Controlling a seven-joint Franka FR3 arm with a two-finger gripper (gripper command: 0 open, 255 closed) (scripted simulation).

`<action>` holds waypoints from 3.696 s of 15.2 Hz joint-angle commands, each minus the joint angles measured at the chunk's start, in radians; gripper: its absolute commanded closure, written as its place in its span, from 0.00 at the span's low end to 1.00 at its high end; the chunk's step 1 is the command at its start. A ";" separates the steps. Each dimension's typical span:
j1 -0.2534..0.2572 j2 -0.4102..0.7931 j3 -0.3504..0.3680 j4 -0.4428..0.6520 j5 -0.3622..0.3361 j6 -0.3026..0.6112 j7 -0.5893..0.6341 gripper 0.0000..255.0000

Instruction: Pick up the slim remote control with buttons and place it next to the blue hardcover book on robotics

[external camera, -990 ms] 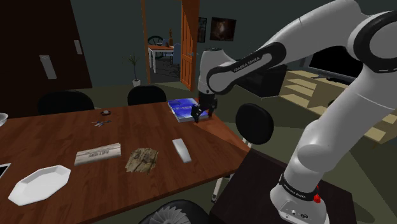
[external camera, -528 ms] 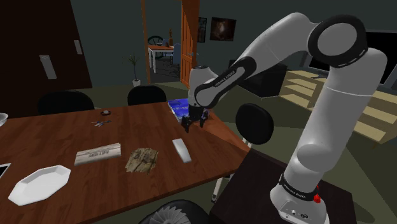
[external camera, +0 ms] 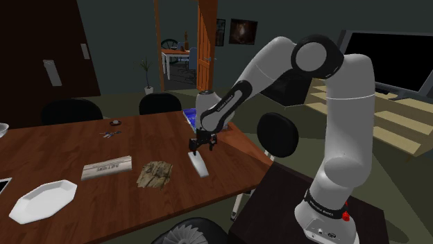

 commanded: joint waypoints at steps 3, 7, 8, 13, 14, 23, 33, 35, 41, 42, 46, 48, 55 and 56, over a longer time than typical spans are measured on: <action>0.014 0.161 -0.018 0.106 0.003 0.042 0.054 0.00; 0.020 0.204 -0.025 0.120 -0.003 0.071 0.061 0.00; 0.021 0.217 -0.027 0.124 -0.005 0.080 0.062 0.00; 0.027 0.261 -0.035 0.136 -0.012 0.112 0.067 0.00; 0.027 0.261 -0.035 0.137 -0.012 0.112 0.067 0.00; 0.027 0.261 -0.035 0.136 -0.012 0.112 0.067 1.00; 0.021 0.212 -0.026 0.123 -0.004 0.076 0.062 1.00; 0.017 0.188 -0.022 0.118 0.000 0.057 0.059 1.00; 0.009 0.118 -0.010 0.106 0.014 -0.001 0.049 1.00; 0.007 0.107 -0.008 0.105 0.017 -0.011 0.048 1.00; 0.002 0.063 -0.001 0.103 0.026 -0.052 0.041 1.00; 0.000 0.042 0.002 0.103 0.031 -0.073 0.038 1.00; -0.067 0.113 -0.021 0.243 0.041 -0.141 -0.064 1.00; -0.079 0.132 -0.025 0.275 0.042 -0.154 -0.082 1.00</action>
